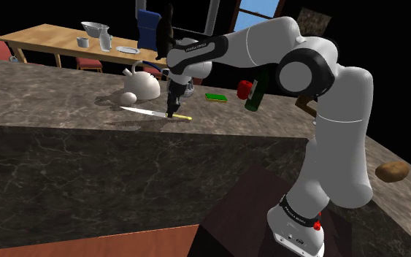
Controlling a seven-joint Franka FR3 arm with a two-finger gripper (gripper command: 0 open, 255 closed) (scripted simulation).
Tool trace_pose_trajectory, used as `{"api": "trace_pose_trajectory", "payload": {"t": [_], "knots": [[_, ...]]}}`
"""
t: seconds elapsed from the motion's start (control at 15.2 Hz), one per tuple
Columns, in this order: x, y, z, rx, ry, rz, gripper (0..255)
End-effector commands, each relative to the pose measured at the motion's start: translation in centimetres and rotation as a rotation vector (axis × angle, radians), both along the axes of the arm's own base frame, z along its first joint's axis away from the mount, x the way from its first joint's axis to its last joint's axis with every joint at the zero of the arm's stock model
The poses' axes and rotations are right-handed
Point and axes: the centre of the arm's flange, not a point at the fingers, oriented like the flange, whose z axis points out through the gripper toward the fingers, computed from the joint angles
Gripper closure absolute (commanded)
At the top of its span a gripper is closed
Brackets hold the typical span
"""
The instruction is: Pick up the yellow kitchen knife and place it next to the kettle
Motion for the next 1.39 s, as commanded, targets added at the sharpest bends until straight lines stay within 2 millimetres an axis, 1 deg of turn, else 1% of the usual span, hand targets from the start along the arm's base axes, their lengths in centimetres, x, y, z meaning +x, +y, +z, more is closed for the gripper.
{"api": "trace_pose_trajectory", "payload": {"t": [0.0, 0.2, 0.26, 0.59, 0.79, 0.86, 1.32], "knots": [[0.0, 0.0, -0.1, 0.000, 0.000, 0.000, 255], [0.0, 0.0, -0.1, 0.000, 0.000, 0.000, 255], [0.0, 0.0, -0.1, 0.000, 0.000, 0.000, 0], [0.0, 0.0, -0.1, 0.000, 0.000, 0.000, 0], [-0.1, -0.7, 3.8, 0.000, 0.000, 0.000, 0], [-0.2, -0.9, 4.9, 0.000, 0.000, 0.000, 0], [-0.2, -0.9, 4.9, 0.000, 0.000, 0.000, 0]]}}
